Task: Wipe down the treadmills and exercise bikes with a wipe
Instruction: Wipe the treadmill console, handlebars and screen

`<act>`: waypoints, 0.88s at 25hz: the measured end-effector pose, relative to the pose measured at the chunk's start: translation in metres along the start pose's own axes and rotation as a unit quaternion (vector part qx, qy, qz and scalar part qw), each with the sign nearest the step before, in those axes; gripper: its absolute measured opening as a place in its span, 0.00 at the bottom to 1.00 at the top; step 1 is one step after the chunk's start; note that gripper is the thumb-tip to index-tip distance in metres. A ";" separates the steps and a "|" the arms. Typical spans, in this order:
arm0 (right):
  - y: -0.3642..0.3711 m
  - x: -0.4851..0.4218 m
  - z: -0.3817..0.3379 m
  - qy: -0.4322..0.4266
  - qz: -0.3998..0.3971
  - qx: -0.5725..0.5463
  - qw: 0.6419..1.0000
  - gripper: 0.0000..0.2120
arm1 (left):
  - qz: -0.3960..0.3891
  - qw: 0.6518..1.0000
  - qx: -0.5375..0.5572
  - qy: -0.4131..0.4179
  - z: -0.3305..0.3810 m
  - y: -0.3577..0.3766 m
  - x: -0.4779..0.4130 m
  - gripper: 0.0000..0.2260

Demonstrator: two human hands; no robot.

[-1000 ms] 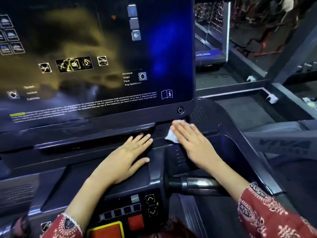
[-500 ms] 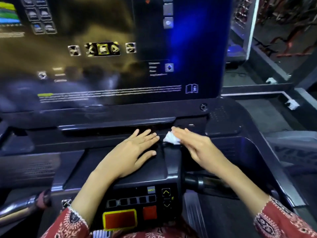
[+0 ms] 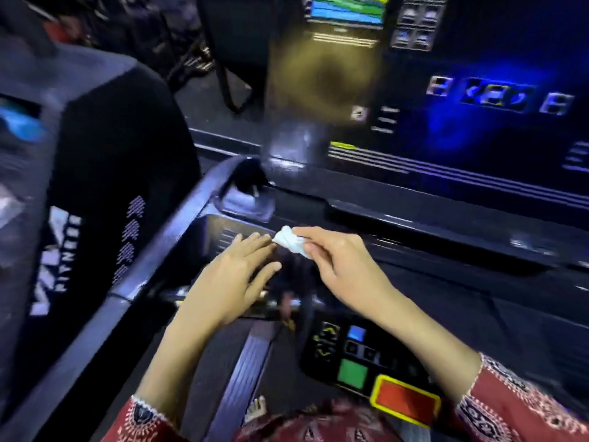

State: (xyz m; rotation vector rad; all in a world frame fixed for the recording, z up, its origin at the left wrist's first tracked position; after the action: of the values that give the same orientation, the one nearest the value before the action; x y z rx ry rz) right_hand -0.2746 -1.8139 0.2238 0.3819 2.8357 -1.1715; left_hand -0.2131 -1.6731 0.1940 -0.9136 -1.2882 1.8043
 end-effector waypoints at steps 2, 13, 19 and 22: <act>0.037 -0.024 -0.030 -0.009 -0.014 -0.007 1.000 0.14 | 0.009 0.999 0.010 -0.050 -0.044 -0.012 0.026 0.33; 0.213 -0.100 -0.081 -0.212 -0.185 0.175 0.943 0.21 | 0.011 0.959 0.172 -0.224 -0.168 -0.011 0.102 0.25; 0.190 -0.180 -0.069 -0.018 -0.121 0.201 0.972 0.20 | 0.007 0.943 0.217 -0.252 -0.182 0.002 0.082 0.27; 0.198 -0.136 -0.077 -0.043 -0.193 0.174 0.965 0.24 | 0.028 0.941 0.242 -0.236 -0.184 0.003 0.070 0.26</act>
State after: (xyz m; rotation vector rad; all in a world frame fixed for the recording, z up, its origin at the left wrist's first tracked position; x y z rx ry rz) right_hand -0.0905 -1.6531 0.1618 -0.2225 2.6966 -1.7162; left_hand -0.0888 -1.5317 0.1359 -0.2530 -1.0058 2.3319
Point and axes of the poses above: each hand's wrist, its own x-axis away from the middle knuckle, its own y-axis out of the palm, z = x × y, the point moved 6 cm from there along -x, towards the middle knuckle, and after that the axes turned 9 degrees about y, right-handed, at the moved point
